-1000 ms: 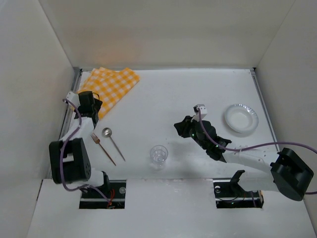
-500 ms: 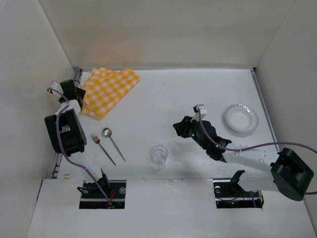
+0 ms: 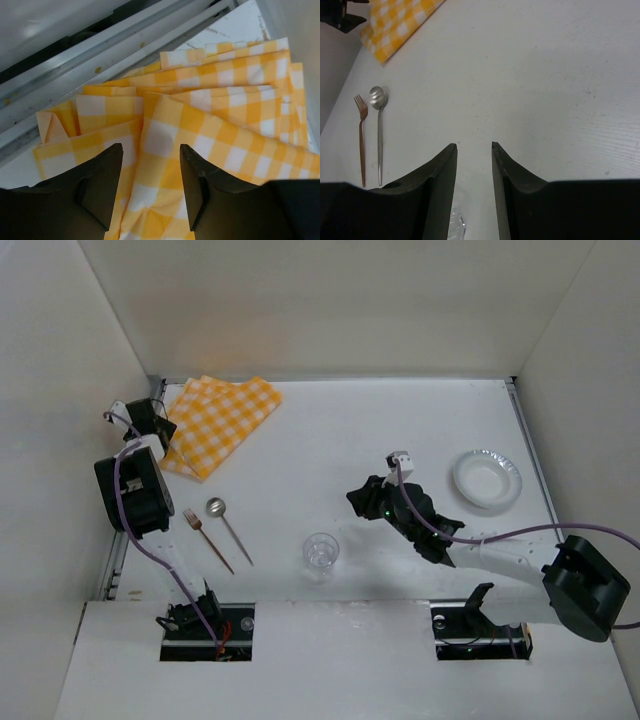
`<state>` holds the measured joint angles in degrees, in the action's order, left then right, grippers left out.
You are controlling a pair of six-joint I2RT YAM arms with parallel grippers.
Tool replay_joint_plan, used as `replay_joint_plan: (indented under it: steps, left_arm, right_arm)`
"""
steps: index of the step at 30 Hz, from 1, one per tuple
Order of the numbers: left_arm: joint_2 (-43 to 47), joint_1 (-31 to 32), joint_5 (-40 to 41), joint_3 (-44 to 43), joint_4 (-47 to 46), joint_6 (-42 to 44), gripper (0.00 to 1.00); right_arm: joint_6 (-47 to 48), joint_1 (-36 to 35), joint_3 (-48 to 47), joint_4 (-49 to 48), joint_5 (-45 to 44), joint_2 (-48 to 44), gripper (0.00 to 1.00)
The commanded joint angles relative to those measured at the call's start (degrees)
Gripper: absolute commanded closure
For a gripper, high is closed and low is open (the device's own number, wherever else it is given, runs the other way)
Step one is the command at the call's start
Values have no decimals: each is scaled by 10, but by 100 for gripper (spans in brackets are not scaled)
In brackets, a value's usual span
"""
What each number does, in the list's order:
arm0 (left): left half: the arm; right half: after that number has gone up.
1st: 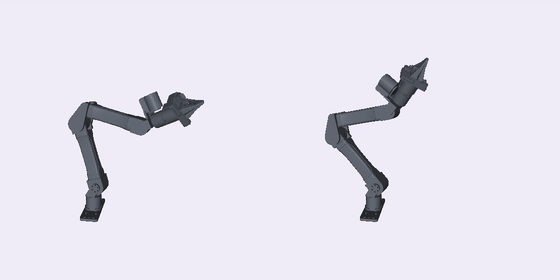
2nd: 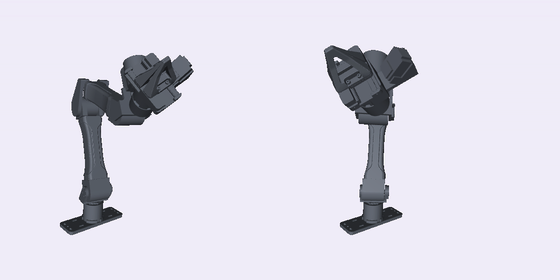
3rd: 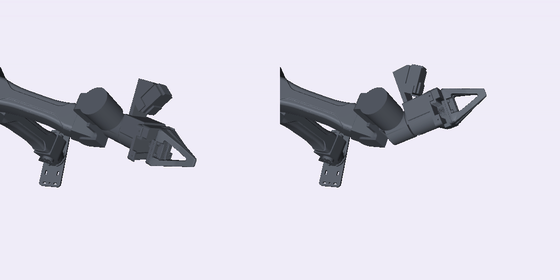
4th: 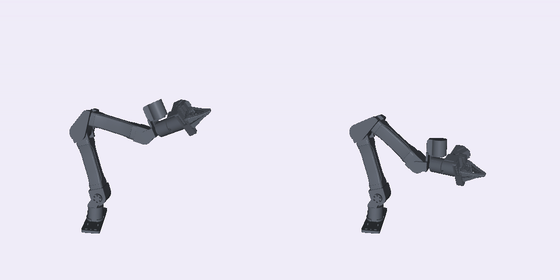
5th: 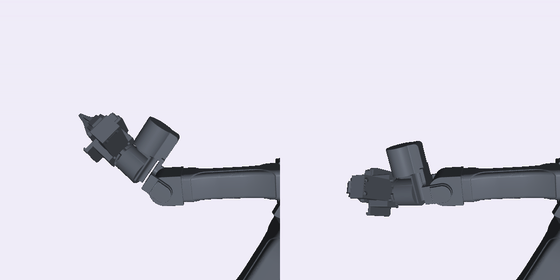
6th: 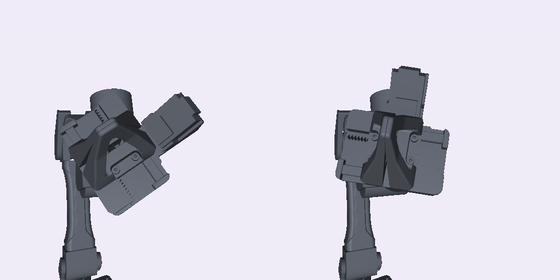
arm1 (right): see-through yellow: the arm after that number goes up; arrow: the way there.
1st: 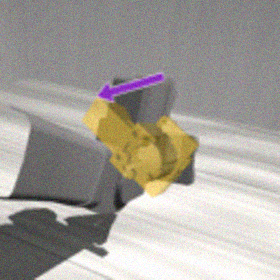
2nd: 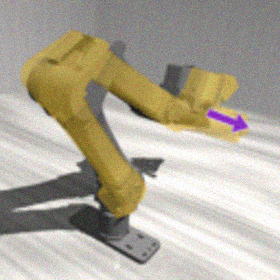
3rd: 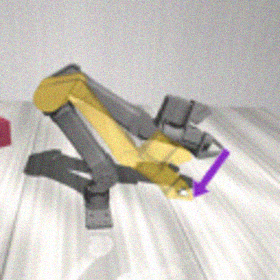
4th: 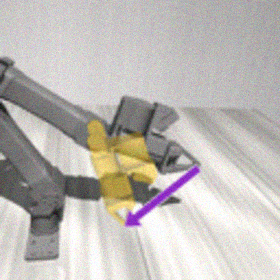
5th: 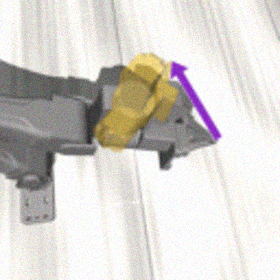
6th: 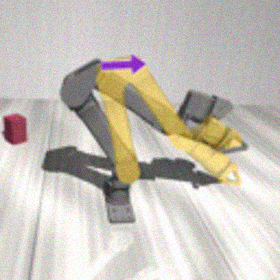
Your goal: Set the dinner table for one person
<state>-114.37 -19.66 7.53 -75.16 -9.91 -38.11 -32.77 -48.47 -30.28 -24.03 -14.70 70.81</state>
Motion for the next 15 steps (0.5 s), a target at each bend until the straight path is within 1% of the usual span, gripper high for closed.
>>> replay_joint_plan:
  steps: [1, 3, 4, 7, 8, 10, 13, 15]
  left_arm:
    - [-4, -1, -29, -25, 27, 7, 54]
    - [-9, -1, -27, -30, 27, 7, 55]
    - [-11, -1, -27, -32, 27, 6, 58]
    - [-14, 1, -30, -45, 27, 7, 71]
    - [-13, 5, -30, -51, 23, 8, 77]
    - [-10, 17, -32, -65, 17, 9, 85]
    - [-6, 38, -36, -82, 10, 17, 96]
    - [12, 61, -37, -83, -5, 19, 100]
  right_arm:
    - [6, -4, -21, -27, 6, 1, 60]
    - [7, -4, -21, -24, 8, 0, 60]
    - [7, -4, -21, -24, 8, -2, 60]
    - [5, -4, -19, -27, 8, -6, 60]
    - [6, -4, -19, -25, 7, -7, 60]
    - [5, -4, -19, -27, 5, -8, 60]
    - [6, -4, -19, -25, 5, -9, 60]
    - [5, -4, -14, -28, -2, -20, 61]
